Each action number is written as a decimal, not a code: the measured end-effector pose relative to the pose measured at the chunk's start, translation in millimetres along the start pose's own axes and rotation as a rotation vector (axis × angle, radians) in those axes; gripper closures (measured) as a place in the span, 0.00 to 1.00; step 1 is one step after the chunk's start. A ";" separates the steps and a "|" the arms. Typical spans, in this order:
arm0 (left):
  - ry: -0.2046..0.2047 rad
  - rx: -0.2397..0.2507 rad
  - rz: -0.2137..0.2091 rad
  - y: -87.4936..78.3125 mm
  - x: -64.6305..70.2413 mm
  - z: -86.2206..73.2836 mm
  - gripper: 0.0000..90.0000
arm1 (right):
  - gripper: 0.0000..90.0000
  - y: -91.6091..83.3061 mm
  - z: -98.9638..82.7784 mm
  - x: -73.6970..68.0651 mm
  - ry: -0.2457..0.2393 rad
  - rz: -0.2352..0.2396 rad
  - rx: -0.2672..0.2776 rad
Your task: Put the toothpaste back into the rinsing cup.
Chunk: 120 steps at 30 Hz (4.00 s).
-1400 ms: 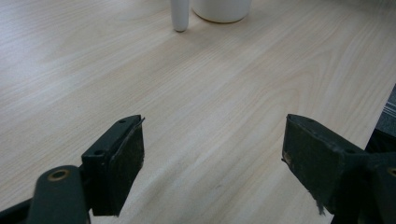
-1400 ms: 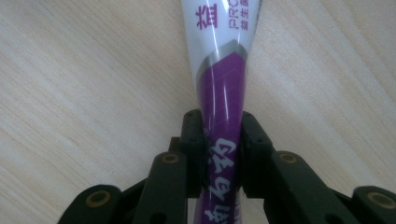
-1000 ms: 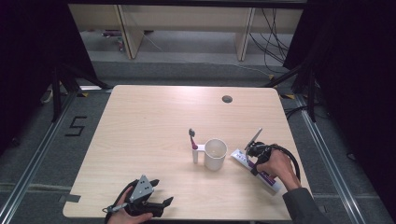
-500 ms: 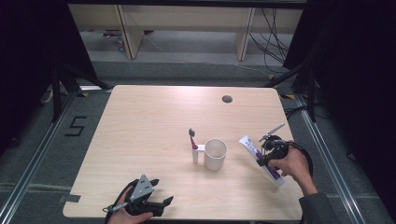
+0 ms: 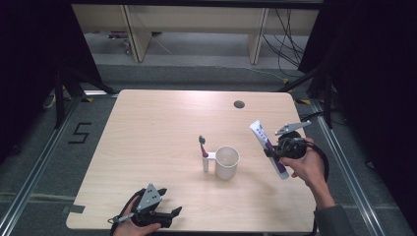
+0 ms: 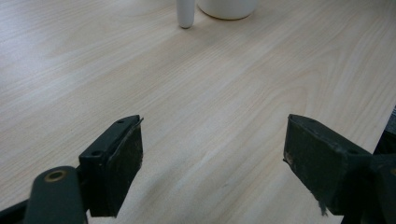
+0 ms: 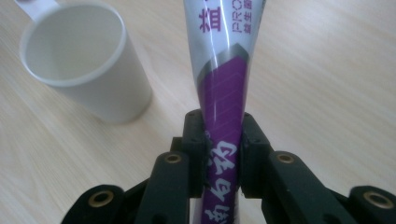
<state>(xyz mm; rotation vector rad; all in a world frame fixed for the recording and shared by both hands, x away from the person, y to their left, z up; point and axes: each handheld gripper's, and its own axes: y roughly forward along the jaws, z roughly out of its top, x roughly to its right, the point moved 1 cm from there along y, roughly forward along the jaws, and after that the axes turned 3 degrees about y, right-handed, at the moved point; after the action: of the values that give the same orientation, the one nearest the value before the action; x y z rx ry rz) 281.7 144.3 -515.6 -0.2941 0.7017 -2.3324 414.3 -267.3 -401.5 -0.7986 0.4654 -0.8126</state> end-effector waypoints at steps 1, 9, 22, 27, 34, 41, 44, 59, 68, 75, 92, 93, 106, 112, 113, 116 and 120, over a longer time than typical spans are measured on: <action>0.016 -0.017 0.003 -1.5 -0.9 0.1 0.21 | 0.85 -2.2 3.5 -1.3 0.010 0.004 0.022; -0.008 0.010 -0.004 -1.3 1.1 0.3 0.21 | 0.85 -7.2 26.8 -15.6 -0.020 -0.003 0.124; -0.010 0.010 -0.002 -1.9 0.9 0.9 0.21 | 0.85 -2.2 49.9 -20.4 -0.008 0.011 0.236; -0.012 0.018 0.001 -1.8 0.2 1.0 0.21 | 0.85 -1.0 53.7 -23.9 0.008 0.024 0.267; 0.017 -0.015 0.013 -5.1 -2.3 1.3 0.21 | 0.85 0.5 57.7 -28.5 -0.012 0.035 0.297; -0.009 0.008 0.013 -4.4 -2.3 1.3 0.21 | 0.85 3.8 62.8 -33.7 -0.020 0.045 0.336; -0.013 0.014 0.018 -5.0 -3.2 1.7 0.21 | 0.85 5.7 65.0 -35.4 -0.009 0.057 0.335; -0.017 0.015 0.015 -4.0 -2.9 1.2 0.20 | 0.85 7.7 79.3 -53.5 -0.008 0.096 0.390; 0.001 -0.003 0.013 -4.5 -3.0 0.7 0.20 | 0.85 16.3 81.2 -66.5 -0.017 0.138 0.408; -0.013 0.007 0.011 -3.2 -2.0 0.7 0.20 | 0.85 26.2 77.0 -71.5 -0.020 0.171 0.406; -0.016 0.007 0.012 -3.0 -1.6 0.3 0.20 | 0.85 42.2 65.5 -77.4 -0.051 0.191 0.391; 0.004 -0.010 0.011 -4.0 -3.2 0.2 0.20 | 0.85 43.1 63.9 -78.5 -0.041 0.191 0.389; 0.005 -0.012 0.013 -3.9 -3.4 -0.1 0.20 | 0.85 57.9 48.5 -81.1 -0.040 0.199 0.360; 0.002 -0.010 0.009 -3.3 -3.6 -0.3 0.20 | 0.85 64.5 41.2 -79.8 -0.040 0.206 0.353; 0.005 -0.013 0.011 -3.3 -3.7 -0.3 0.20 | 0.85 66.3 40.1 -79.8 -0.043 0.206 0.367; 0.008 -0.014 0.014 -3.2 -4.1 -0.3 0.20 | 0.85 67.0 36.1 -81.6 -0.033 0.212 0.355; 0.016 -0.022 0.020 -3.4 -4.8 -0.4 0.20 | 0.85 68.5 32.7 -82.6 -0.048 0.221 0.349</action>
<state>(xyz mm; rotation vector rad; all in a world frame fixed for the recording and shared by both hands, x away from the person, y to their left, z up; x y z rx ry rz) 283.3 149.8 -514.1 -0.2776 0.7348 -2.3118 416.1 -158.4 -428.6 -0.4335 0.3492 -0.6433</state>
